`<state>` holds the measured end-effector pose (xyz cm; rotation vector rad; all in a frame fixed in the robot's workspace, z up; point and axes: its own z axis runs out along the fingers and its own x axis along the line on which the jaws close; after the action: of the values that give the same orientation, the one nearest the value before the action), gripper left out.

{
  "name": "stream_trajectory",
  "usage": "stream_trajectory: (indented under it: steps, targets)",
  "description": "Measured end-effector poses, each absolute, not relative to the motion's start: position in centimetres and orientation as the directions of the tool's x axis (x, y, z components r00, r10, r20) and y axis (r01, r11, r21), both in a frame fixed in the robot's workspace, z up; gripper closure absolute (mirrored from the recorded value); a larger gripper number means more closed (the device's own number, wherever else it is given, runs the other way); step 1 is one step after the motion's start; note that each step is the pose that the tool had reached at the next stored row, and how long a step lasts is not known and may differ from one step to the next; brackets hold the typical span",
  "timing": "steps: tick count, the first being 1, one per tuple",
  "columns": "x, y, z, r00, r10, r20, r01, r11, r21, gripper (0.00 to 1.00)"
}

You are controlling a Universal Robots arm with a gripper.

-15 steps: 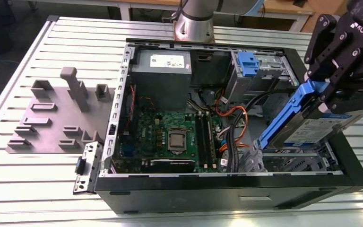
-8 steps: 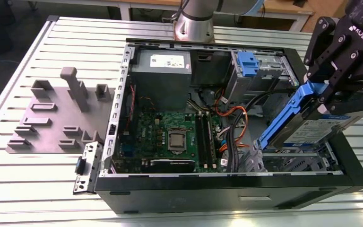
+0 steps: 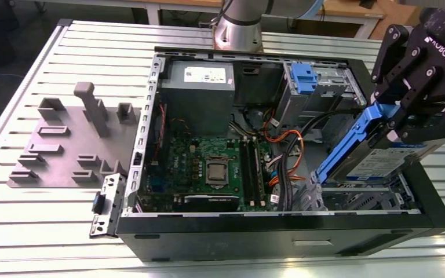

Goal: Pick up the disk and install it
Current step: 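Insert the disk into the insertion slot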

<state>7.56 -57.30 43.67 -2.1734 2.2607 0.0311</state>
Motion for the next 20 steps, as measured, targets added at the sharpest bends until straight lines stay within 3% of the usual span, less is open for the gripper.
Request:
stream_trajectory:
  steps: [20]
  targets:
    - [7.6,-57.3,42.62,-0.04,-0.999,-0.018,-0.999,0.04,0.01,0.62]
